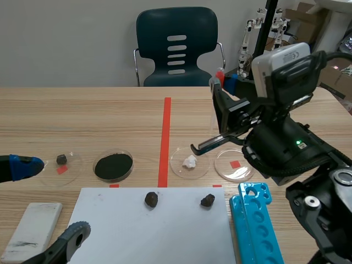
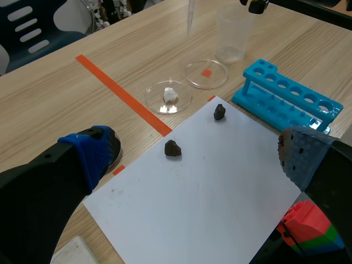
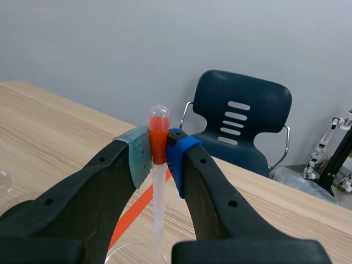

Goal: Squeeze the dropper onto the mineral

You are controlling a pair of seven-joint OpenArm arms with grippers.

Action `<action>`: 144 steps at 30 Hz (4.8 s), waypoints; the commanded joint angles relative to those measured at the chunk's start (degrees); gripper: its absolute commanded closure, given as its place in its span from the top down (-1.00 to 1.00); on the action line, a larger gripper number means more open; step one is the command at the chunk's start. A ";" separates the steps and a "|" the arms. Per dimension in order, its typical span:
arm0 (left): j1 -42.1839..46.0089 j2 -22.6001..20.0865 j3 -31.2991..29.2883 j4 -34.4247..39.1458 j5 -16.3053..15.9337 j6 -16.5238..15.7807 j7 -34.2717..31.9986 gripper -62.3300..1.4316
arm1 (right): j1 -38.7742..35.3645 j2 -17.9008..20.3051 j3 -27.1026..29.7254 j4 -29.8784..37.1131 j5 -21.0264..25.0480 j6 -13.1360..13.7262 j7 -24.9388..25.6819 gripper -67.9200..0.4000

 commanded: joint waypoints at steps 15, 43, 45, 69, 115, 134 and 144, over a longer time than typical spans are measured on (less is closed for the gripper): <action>-0.17 0.15 0.17 0.59 -0.63 0.09 -0.96 1.00 | 10.10 1.29 -8.61 -12.11 0.50 -1.44 2.45 -0.76; -0.17 0.15 0.17 0.59 -0.63 0.09 -0.96 1.00 | 13.86 1.92 -11.19 -22.34 0.74 -7.34 7.17 -0.76; -0.17 0.15 0.17 0.59 -0.63 0.09 -0.96 1.00 | 13.90 1.92 -11.19 -22.38 0.72 -7.34 7.26 -0.76; -0.17 0.15 0.17 0.59 -0.63 0.09 -0.96 1.00 | 13.88 1.92 -11.19 -22.47 0.72 -7.34 7.41 -0.76; -0.17 0.15 0.17 0.59 -0.63 0.09 -0.96 1.00 | 13.88 1.92 -11.19 -22.47 0.70 -7.32 6.56 -0.96; -0.17 0.15 0.17 0.59 -0.63 0.09 -0.96 1.00 | 13.73 1.95 -11.19 -22.47 0.72 -7.30 6.29 -0.90; -0.17 0.15 0.17 0.59 -0.63 0.09 -0.96 1.00 | 13.57 2.82 -11.19 -21.44 3.98 -7.06 6.14 -0.90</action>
